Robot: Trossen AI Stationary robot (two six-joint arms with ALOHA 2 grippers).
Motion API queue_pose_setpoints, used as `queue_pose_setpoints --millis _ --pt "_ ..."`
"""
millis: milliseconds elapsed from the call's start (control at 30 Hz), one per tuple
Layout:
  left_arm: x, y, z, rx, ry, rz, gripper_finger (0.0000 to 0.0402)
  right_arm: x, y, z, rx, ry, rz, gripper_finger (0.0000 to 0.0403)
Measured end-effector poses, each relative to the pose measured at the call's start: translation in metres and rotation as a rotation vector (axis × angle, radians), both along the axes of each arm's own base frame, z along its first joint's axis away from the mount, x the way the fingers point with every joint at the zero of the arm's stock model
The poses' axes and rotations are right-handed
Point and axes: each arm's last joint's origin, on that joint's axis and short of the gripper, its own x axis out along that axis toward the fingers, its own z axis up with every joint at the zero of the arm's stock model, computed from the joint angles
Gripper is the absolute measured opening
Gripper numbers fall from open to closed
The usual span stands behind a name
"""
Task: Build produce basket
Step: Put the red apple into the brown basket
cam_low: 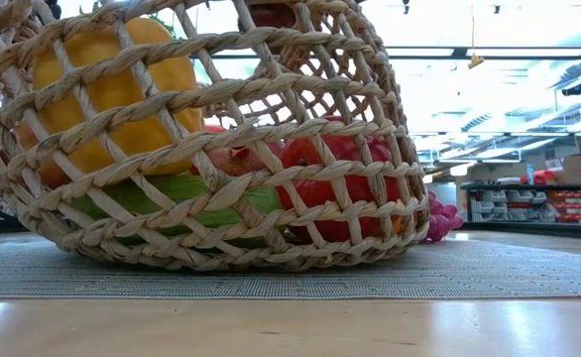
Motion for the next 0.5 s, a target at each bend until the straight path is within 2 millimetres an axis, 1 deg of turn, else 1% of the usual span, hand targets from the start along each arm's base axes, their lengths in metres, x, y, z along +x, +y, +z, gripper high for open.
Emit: queue_pose_setpoints --millis 233,333,433,500 --pt "0.0 0.0 0.0 0.0 -0.001 0.0 0.0036 -0.005 0.011 0.009 0.001 -0.037 0.028 0.0362" --pt "0.0 0.0 0.0 0.0 -0.001 0.0 0.0034 -0.004 0.015 0.01 0.0 -0.042 0.039 0.0362" --pt "0.0 0.0 0.0 0.0 -0.001 -0.001 0.003 -0.004 0.021 0.013 -0.036 -0.075 0.058 0.0362" --pt "0.0 0.0 0.0 0.0 0.0 0.0 0.0028 -0.004 0.024 0.017 -0.064 -0.068 0.069 0.0362"
